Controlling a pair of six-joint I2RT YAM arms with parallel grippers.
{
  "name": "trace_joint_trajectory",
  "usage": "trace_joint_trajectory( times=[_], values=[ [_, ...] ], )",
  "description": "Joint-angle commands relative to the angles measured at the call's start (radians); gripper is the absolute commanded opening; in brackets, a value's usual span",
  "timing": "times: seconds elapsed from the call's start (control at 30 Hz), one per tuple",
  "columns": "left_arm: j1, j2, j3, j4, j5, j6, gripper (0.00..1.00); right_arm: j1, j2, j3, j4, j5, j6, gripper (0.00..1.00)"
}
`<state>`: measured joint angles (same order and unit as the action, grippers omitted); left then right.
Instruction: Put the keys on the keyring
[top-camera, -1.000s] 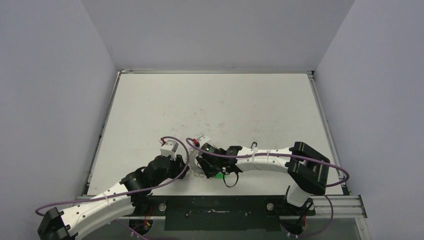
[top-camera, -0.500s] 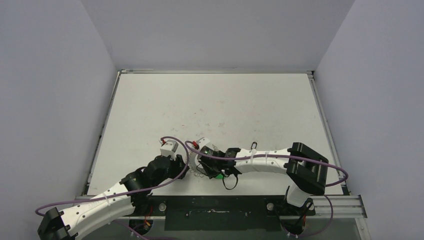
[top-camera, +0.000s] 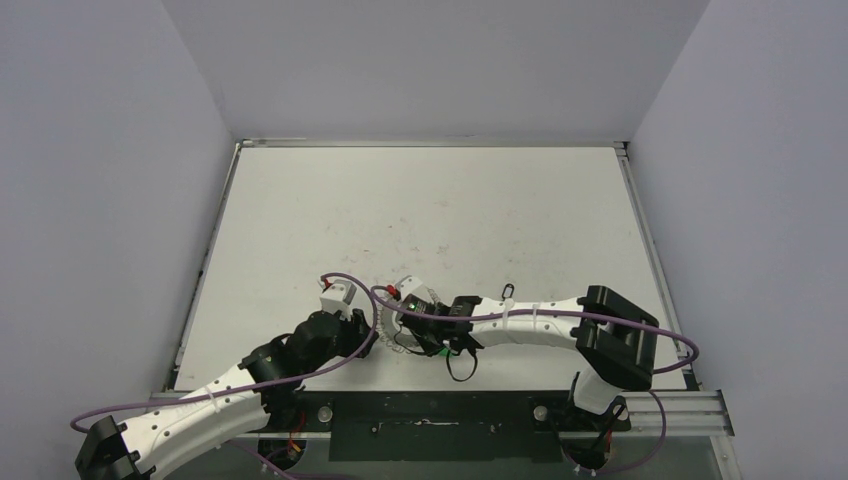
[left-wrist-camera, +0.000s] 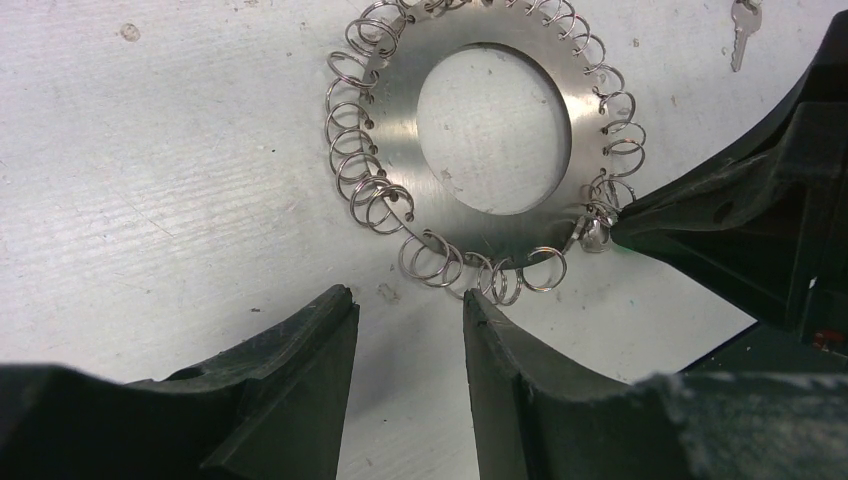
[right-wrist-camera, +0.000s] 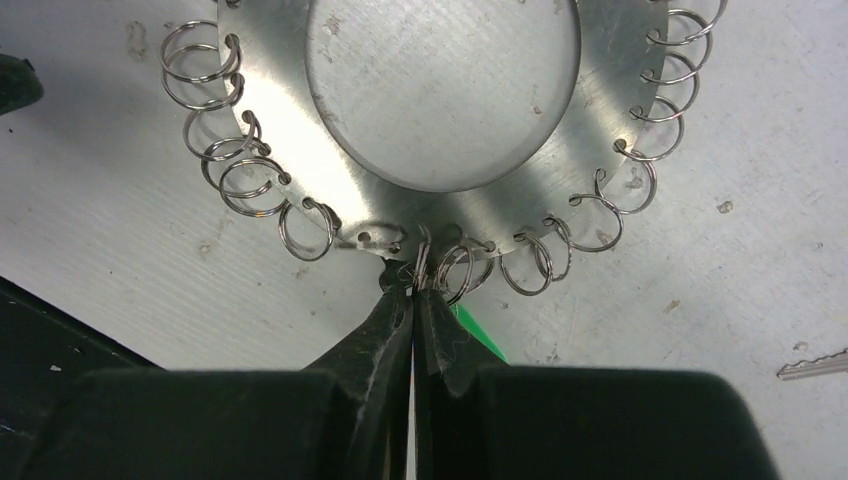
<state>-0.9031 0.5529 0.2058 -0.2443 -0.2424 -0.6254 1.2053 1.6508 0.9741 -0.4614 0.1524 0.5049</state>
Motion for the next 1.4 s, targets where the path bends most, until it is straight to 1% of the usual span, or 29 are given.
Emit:
trace_joint_trajectory(
  times=[0.0,0.17,0.27,0.53,0.9,1.17,1.37],
  values=[
    [-0.005,-0.006,0.007,0.015,0.002,0.006,0.42,0.005,-0.074,0.014,-0.007,0.045,-0.015,0.00],
    [-0.005,-0.004,0.009,0.020,0.002,0.009,0.42,0.002,-0.070,0.014,0.005,0.042,-0.013,0.00],
    [-0.006,-0.004,0.008,0.023,0.005,0.007,0.42,-0.002,-0.060,0.009,0.024,0.044,-0.013,0.10],
    [-0.005,0.001,0.007,0.027,0.008,0.005,0.42,-0.013,-0.034,0.016,0.051,0.045,-0.015,0.26],
    [-0.005,-0.001,0.003,0.022,0.006,0.006,0.42,-0.016,-0.005,0.027,0.064,0.027,-0.029,0.26],
    [-0.006,-0.001,0.007,0.015,0.008,0.005,0.42,-0.006,-0.013,0.080,0.025,0.046,-0.064,0.26],
    [-0.005,-0.003,0.012,-0.001,0.011,0.001,0.42,-0.005,0.043,0.125,-0.002,0.046,-0.087,0.21]
  ],
)
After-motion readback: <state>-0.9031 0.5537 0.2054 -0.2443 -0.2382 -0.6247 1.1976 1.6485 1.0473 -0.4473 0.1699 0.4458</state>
